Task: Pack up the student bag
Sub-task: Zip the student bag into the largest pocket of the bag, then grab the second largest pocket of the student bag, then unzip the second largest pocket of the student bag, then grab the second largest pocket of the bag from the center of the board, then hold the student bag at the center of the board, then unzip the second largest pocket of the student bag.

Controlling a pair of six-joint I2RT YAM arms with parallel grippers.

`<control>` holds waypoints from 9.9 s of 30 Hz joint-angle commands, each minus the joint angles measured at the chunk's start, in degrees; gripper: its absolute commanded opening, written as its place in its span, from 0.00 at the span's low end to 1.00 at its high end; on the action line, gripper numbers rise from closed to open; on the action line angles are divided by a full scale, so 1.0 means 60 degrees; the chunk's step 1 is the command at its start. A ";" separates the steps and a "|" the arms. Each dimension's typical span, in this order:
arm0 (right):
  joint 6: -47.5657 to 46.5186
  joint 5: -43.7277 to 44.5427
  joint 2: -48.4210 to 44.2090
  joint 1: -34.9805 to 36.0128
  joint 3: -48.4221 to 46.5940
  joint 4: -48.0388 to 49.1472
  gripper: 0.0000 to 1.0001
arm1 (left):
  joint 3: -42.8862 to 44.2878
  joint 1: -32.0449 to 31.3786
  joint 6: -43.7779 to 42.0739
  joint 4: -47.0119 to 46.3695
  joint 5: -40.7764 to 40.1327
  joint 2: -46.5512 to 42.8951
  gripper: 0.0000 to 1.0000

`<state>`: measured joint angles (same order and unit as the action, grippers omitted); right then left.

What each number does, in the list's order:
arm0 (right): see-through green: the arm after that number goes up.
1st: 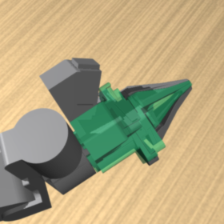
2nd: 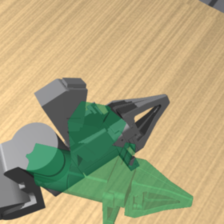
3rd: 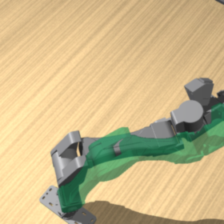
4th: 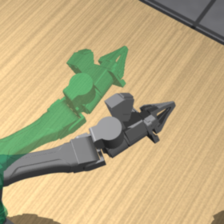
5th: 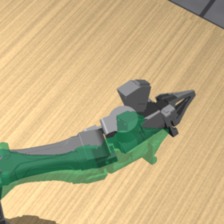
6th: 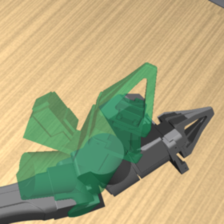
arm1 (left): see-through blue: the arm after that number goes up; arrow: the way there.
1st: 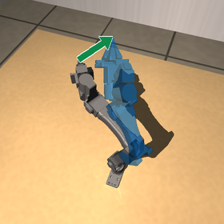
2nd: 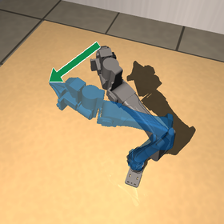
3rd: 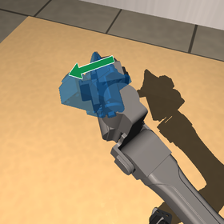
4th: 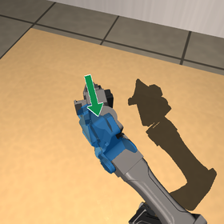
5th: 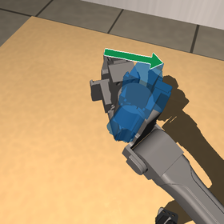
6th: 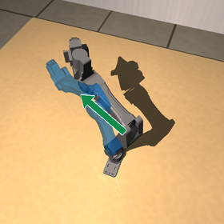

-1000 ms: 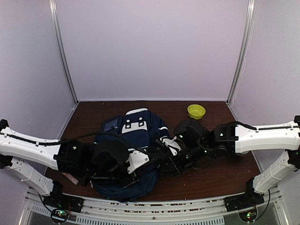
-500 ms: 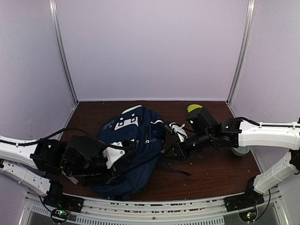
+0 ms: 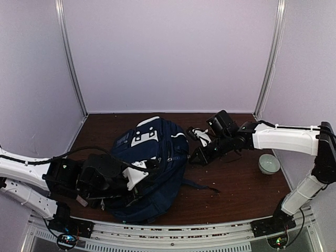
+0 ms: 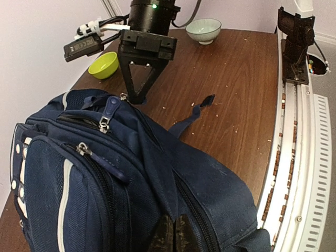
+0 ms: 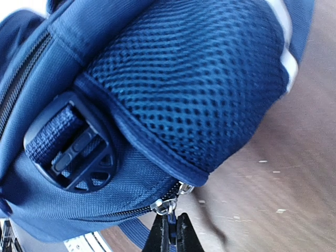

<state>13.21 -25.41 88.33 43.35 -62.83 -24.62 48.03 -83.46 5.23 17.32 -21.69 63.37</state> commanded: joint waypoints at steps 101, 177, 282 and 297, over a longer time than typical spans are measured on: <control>0.2281 0.4070 0.2101 0.6621 -0.1739 0.3796 0.00 | -0.2079 0.1049 0.5019 0.2721 -0.1311 -0.3149 0.64; 0.3187 0.4206 -0.2162 0.5579 0.1199 0.1904 0.47 | -0.0469 -0.1254 1.3202 0.6431 -0.2196 -0.1069 0.00; -0.1280 0.8368 -0.3057 0.5645 0.0676 0.0932 0.00 | 0.0253 0.4740 0.4464 0.4289 0.2359 -0.0490 0.33; -0.0991 0.8186 -0.1190 0.5646 -0.0463 0.1202 0.00 | -0.1925 0.4740 0.9475 0.7113 0.1570 -0.3836 0.98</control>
<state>5.43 21.15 79.72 78.08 -63.44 -19.92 39.97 -55.31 50.48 53.58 -15.16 41.91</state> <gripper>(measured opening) 0.064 0.977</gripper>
